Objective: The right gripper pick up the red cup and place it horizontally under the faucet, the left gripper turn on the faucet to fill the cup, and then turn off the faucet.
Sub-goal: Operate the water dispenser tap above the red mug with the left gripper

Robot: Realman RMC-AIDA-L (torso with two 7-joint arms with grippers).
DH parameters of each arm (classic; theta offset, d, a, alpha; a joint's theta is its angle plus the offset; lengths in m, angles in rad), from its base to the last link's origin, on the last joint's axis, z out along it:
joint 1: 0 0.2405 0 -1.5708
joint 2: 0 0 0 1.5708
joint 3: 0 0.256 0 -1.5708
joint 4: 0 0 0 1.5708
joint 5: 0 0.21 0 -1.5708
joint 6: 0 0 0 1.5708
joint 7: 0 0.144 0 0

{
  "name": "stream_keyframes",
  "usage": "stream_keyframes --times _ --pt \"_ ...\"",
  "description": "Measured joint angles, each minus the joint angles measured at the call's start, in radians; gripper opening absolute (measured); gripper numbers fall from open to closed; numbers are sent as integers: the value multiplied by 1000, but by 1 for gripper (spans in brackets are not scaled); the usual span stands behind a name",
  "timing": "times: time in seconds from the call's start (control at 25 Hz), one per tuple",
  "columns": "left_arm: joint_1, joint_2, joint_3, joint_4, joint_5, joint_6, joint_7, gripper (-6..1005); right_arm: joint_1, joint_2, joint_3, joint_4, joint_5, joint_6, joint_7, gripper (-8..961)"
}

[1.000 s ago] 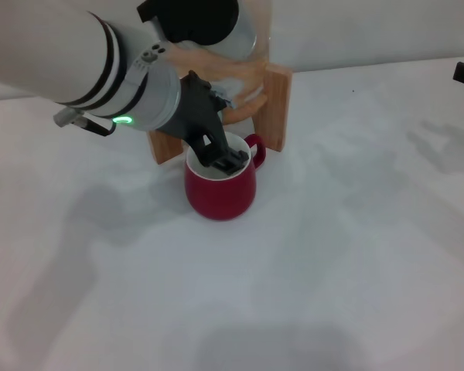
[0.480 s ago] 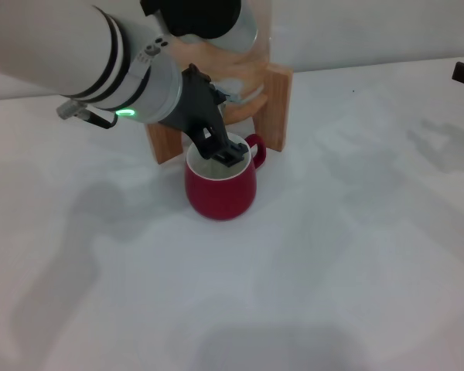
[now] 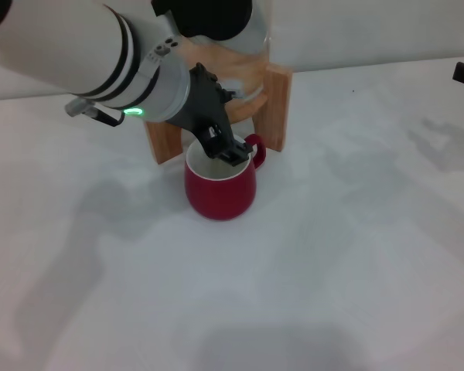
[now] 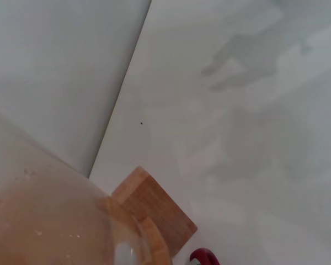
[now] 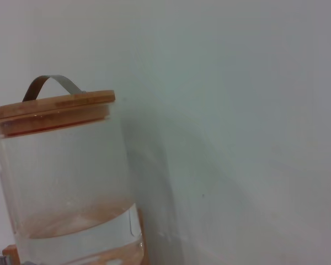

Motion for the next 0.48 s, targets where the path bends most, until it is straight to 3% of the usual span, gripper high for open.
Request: stream_keyframes --times 0.48 --pt "-1 -1 1 0 31 19 -5 795 0 0 0 0 0 0 0 390"
